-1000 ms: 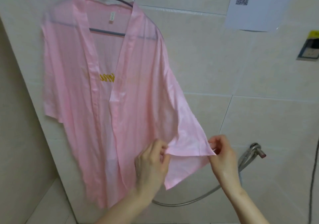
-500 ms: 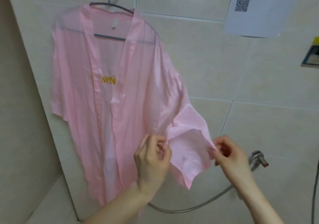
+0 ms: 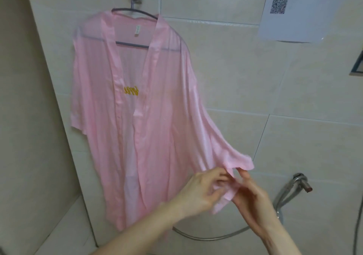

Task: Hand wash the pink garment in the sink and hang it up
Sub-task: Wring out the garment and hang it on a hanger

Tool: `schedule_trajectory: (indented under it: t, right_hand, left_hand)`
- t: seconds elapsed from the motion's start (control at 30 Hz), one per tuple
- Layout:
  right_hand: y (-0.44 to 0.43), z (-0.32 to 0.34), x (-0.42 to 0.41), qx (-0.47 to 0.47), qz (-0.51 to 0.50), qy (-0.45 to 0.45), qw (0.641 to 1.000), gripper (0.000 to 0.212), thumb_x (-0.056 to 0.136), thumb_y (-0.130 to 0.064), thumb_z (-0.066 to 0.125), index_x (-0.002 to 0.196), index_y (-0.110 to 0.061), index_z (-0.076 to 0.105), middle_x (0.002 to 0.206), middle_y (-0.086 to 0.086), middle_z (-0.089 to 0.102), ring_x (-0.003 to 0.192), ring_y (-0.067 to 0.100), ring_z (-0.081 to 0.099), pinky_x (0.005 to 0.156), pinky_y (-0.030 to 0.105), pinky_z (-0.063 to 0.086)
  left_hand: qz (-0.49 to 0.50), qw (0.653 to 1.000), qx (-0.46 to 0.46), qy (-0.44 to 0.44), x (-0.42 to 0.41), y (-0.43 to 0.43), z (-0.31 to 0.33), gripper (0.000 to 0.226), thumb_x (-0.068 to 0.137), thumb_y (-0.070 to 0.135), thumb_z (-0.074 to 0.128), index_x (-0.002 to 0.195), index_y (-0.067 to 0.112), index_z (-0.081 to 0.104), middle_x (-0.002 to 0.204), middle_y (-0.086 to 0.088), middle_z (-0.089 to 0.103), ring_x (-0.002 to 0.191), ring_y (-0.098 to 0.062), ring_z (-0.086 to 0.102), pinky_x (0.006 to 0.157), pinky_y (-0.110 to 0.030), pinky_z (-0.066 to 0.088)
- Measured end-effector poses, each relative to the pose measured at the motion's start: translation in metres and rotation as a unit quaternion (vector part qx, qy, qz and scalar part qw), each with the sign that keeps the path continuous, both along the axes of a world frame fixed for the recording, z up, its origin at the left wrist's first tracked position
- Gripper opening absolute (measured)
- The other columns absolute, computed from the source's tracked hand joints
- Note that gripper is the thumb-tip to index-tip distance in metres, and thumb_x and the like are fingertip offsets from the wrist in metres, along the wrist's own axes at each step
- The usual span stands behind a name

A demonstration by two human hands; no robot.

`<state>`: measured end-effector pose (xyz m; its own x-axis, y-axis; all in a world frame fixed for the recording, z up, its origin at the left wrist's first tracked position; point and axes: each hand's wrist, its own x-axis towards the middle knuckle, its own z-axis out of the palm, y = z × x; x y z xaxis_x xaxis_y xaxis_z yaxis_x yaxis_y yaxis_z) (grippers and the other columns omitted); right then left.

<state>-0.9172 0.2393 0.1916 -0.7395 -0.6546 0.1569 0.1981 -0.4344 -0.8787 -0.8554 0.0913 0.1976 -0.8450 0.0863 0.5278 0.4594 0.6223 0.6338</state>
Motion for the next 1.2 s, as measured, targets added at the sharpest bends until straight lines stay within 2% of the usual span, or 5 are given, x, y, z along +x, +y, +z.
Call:
schedule_trajectory:
  t: [0.27,0.77,0.93,1.07,1.2]
  right_hand:
    - [0.011,0.000,-0.053,0.206,-0.285,0.097,0.931,0.016,0.088,0.004,0.054,0.094,0.000,0.069,0.073,0.008,0.062,0.071,0.018,0.054,0.073,0.031,0.050]
    - [0.018,0.026,-0.091,0.247,-0.119,0.108,0.956,0.019,0.091,0.000,0.053,0.092,-0.007,0.070,0.084,0.012,0.069,0.076,0.023,0.063,0.068,0.032,0.055]
    - [0.018,0.024,-0.103,0.208,-0.250,0.086,0.942,0.035,0.090,0.006,0.046,0.072,-0.015,0.067,0.069,0.007,0.060,0.064,0.021,0.056,0.059,0.029,0.050]
    - [0.011,0.026,-0.105,0.172,-0.138,0.030,0.975,0.025,0.092,0.005,0.044,0.080,-0.006,0.063,0.063,0.001,0.065,0.053,0.012,0.061,0.048,0.020,0.051]
    - [0.011,0.023,-0.119,0.209,-0.179,0.079,0.958,0.021,0.093,0.000,0.047,0.080,-0.009,0.061,0.063,0.001,0.062,0.057,0.016,0.056,0.051,0.019,0.050]
  left_hand:
    - [0.516,0.822,0.240,-0.015,-0.049,-0.180,0.003,0.063,0.079,0.007,0.071,0.133,-0.002,0.039,0.134,-0.022,0.048,0.122,-0.035,0.047,0.103,-0.040,0.035]
    - [0.041,0.880,0.364,-0.300,-0.035,-0.209,0.014,0.041,0.072,0.015,0.080,0.109,0.005,0.064,0.105,-0.017,0.068,0.084,-0.021,0.070,0.073,-0.030,0.058]
    - [0.345,0.891,0.255,-0.151,-0.029,-0.235,0.017,0.017,0.090,0.006,0.061,0.074,0.008,0.055,0.073,-0.016,0.059,0.046,-0.009,0.056,0.050,-0.022,0.050]
    - [0.071,0.899,0.295,-0.315,-0.010,-0.237,0.030,0.040,0.072,0.022,0.079,0.105,0.005,0.065,0.102,-0.014,0.070,0.085,-0.020,0.069,0.070,-0.024,0.058]
    - [0.363,0.899,0.196,-0.145,-0.010,-0.247,0.032,0.012,0.087,0.009,0.065,0.078,0.004,0.058,0.077,-0.018,0.062,0.073,-0.023,0.061,0.058,-0.019,0.050]
